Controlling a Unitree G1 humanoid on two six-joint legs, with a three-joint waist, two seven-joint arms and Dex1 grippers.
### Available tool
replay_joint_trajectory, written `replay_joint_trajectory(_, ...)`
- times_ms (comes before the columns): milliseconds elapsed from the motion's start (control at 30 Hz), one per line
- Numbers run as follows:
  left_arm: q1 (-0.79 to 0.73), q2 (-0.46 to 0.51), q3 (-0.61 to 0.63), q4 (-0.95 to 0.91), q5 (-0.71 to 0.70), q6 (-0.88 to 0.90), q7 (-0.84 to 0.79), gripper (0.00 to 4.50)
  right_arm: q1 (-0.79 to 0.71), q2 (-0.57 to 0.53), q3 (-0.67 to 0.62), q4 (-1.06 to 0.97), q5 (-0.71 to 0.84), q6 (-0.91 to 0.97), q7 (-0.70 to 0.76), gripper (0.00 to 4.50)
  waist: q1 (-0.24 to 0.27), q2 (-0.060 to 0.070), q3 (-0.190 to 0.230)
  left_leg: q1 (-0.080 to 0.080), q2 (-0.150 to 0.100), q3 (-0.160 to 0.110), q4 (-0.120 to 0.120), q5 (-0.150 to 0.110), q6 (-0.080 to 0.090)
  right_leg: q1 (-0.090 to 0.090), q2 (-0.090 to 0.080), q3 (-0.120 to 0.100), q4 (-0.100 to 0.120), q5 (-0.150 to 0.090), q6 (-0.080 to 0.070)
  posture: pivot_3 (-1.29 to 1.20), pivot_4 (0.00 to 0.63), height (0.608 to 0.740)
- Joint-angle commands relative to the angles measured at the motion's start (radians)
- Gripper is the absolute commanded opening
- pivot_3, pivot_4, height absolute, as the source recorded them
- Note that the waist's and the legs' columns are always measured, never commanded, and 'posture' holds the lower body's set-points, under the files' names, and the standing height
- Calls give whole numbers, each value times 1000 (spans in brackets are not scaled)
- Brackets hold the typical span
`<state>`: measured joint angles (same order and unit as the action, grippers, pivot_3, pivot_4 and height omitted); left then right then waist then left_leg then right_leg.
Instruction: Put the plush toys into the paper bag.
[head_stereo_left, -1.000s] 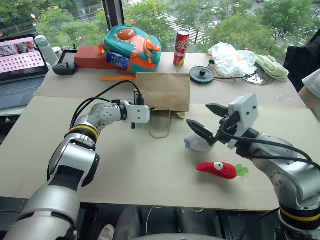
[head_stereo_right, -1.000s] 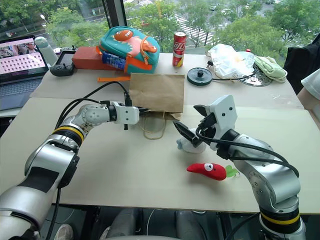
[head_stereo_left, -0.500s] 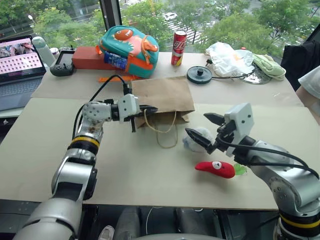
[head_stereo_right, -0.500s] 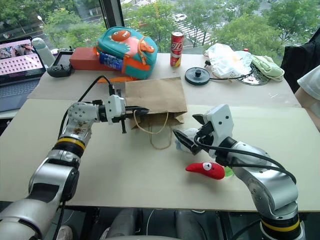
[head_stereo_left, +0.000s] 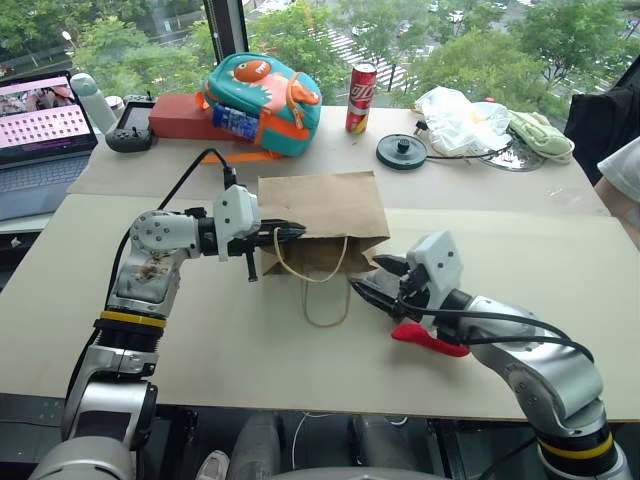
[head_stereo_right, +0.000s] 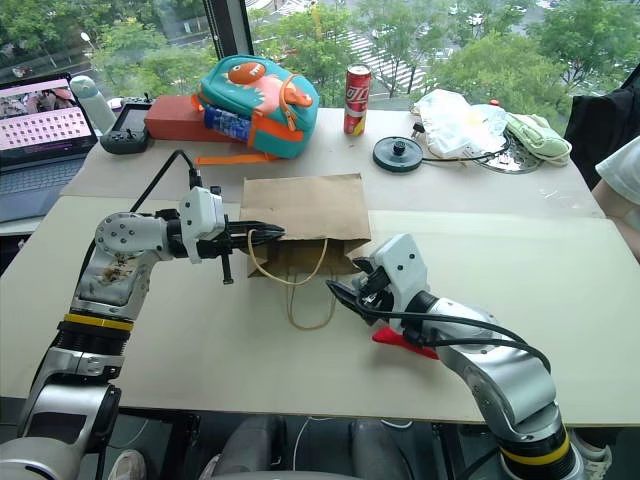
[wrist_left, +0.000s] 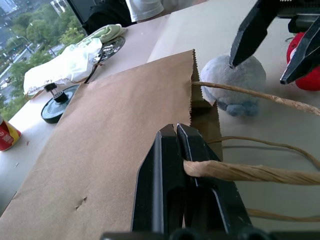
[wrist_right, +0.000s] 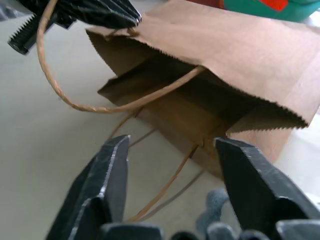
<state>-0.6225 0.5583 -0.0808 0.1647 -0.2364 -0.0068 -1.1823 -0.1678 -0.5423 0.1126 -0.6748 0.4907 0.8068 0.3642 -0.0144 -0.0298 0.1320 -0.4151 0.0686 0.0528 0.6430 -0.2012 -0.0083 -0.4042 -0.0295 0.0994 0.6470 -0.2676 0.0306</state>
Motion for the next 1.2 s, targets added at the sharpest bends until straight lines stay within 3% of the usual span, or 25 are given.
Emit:
replay_joint_trajectory(33, -6, 7, 14, -45, -16, 17, 18, 0, -29, 29, 16, 6, -29, -31, -4, 1399, -1, 0, 0, 0, 0, 0, 0, 0, 0, 0, 0, 0, 0, 0, 0, 0, 150, 728)
replay_joint_trajectory(167, 0, 7, 11, -54, -18, 25, 22, 0, -77, 109, 83, 67, -78, -35, -35, 46, -5, 0, 0, 0, 1, 0, 0, 0, 0, 0, 1, 0, 0, 0, 0, 0, 150, 728)
replay_joint_trajectory(533, -13, -2, 13, -59, -29, 51, 23, 0, -177, 323, 152, 384, -294, -196, -168, 18, -1, 0, 0, 0, 1, 0, 0, 0, 0, -1, 1, 0, 0, 0, -1, 0, 150, 728)
replay_joint_trajectory(767, -40, -20, 25, -56, -45, 83, 48, 0, -189, 355, 181, 531, -374, -192, -169, 18, -1, 1, 0, 0, 1, 0, -1, 0, 0, -1, 1, 0, 0, 0, -1, 0, 150, 728)
replay_joint_trajectory(1200, -108, -48, 104, -76, -155, 269, 151, 0, -170, 372, 193, 533, -425, -152, -133, 18, -1, 1, 0, 0, 1, 0, -1, 0, 0, -1, 1, 0, 0, 0, -1, 0, 150, 728)
